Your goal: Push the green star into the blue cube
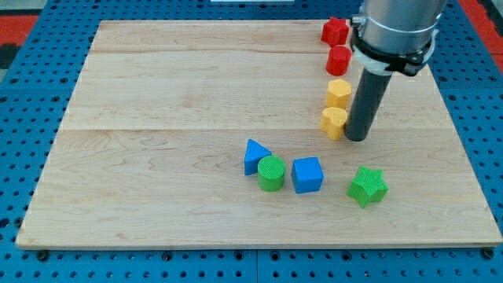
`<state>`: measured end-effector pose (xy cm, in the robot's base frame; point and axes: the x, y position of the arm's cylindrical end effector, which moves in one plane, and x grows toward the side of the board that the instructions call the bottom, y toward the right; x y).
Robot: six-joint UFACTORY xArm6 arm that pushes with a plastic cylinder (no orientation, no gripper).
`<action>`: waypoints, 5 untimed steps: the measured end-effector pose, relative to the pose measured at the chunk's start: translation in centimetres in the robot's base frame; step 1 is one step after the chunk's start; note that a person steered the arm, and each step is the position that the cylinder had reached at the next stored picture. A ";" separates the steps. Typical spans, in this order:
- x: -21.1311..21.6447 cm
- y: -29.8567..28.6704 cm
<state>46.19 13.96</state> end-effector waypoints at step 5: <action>10.0 5.6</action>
<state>56.24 19.52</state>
